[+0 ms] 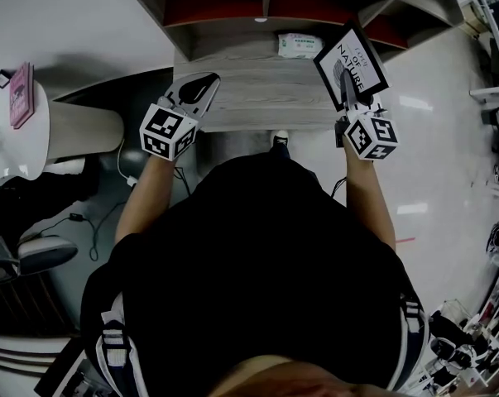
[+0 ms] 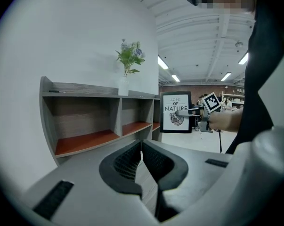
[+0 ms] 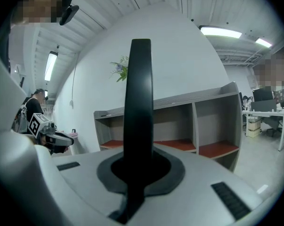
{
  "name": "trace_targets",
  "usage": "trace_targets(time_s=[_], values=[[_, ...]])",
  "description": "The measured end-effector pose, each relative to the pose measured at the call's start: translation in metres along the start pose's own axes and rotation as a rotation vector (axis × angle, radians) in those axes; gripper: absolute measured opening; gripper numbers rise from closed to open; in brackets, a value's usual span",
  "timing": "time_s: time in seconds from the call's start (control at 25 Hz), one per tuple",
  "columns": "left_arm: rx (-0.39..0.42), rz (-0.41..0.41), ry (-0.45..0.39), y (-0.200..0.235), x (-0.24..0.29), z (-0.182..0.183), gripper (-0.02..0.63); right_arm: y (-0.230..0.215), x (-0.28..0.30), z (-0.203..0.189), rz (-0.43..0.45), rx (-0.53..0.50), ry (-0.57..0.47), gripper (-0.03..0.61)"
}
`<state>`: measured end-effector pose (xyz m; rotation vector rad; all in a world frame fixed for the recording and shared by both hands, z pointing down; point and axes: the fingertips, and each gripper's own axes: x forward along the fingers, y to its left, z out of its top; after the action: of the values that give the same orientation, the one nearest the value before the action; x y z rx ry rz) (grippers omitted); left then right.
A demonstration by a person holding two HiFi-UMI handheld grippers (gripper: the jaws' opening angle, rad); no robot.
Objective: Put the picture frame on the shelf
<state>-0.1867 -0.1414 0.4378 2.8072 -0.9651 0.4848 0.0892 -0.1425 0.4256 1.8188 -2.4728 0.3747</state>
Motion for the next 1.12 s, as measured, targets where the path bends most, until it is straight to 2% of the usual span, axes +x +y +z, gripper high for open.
trace_targets(time_s=[1.12], values=[[-0.024, 0.006, 0.035, 0.026, 0.086, 0.018, 0.029, -0.080, 0.062, 0.011, -0.002, 0.022, 0.021, 0.023]])
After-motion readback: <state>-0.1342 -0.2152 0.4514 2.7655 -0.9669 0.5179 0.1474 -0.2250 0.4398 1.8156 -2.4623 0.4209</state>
